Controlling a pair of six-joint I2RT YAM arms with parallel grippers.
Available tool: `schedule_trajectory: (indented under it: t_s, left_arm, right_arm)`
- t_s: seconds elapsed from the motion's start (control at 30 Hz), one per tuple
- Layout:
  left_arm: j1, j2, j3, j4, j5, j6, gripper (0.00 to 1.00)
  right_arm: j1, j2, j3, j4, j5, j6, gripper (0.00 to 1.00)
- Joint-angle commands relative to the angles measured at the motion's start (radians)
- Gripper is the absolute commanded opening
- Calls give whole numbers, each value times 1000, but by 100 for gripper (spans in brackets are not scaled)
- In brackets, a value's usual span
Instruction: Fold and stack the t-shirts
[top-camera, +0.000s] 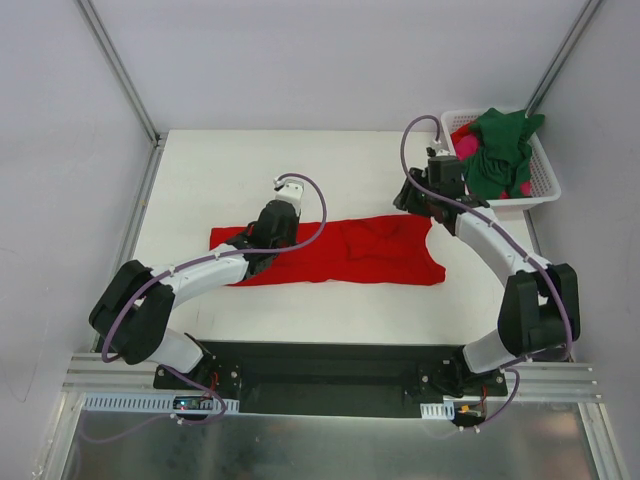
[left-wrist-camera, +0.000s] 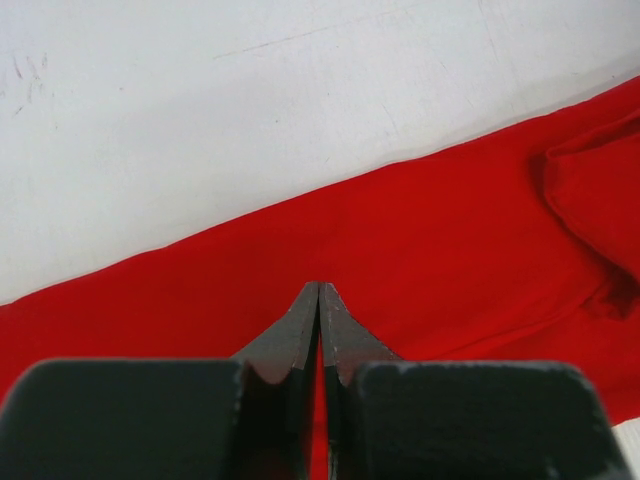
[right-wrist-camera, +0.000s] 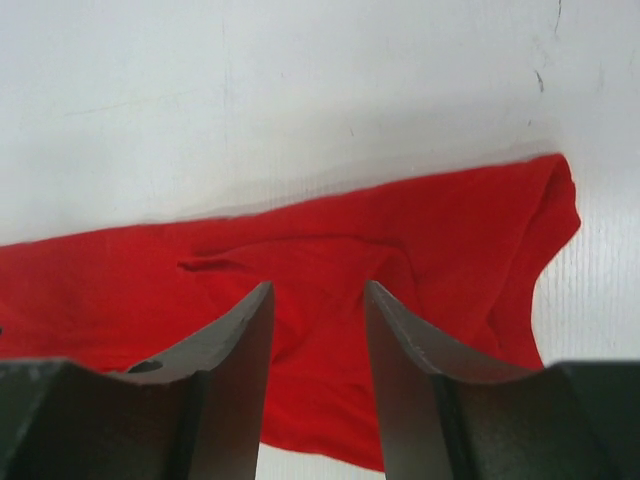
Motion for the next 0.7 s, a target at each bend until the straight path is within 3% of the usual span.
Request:
schedule_trajectory:
  t_s: [0.0,0.2,0.67]
  left_arm:
    - [12,-15,3,31,12,-13,0]
    - [12,-17,-2,31,14,-14,0]
    - [12,-12,1,31,9,-10,0]
  right_arm:
    - [7,-45,-72,-84,-40,6,43]
    - [8,-54,-157,-35,-52,38,35]
    - [10,35,-151,40,-97,62,35]
